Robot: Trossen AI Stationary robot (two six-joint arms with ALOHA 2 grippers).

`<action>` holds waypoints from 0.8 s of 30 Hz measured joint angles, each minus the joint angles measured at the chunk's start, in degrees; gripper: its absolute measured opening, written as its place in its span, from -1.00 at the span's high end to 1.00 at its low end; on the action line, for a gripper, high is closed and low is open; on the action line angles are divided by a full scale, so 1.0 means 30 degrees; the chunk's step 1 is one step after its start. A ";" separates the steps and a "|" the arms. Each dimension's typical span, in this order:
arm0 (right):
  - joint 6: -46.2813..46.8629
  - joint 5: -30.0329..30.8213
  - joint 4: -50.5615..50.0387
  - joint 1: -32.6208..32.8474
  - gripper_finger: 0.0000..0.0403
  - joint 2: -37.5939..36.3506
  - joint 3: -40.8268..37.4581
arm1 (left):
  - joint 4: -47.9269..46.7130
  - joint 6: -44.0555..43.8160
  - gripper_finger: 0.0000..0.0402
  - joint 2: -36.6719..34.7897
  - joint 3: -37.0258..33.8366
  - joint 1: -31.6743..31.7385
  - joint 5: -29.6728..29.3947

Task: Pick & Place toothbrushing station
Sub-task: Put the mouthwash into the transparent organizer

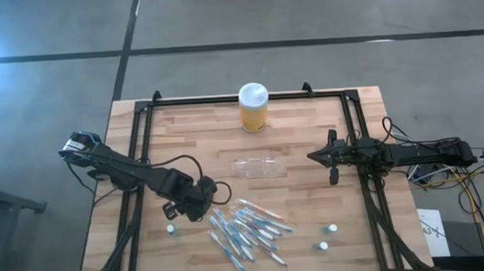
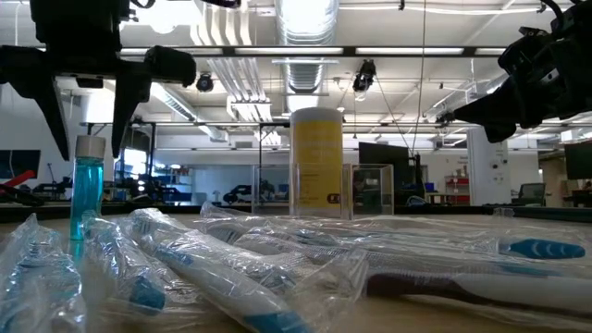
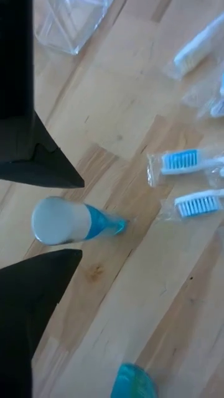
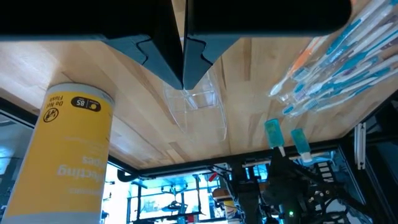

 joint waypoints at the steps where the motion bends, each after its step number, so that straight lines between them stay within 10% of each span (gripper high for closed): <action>1: 0.0006 0.0000 -0.0007 0.0000 0.96 0.0000 0.0000 | 0.0010 0.0004 0.19 0.0139 0.0000 0.0000 -0.0003; 9: 0.0013 0.0000 -0.0015 0.0000 0.96 0.0000 0.0000 | -0.0024 -0.0009 0.50 0.0620 0.0028 0.0000 0.0026; 24: 0.0067 0.0000 -0.0015 0.0000 0.96 0.0000 0.0000 | -0.1136 -0.3120 0.51 -0.0293 0.2520 -0.0022 0.0403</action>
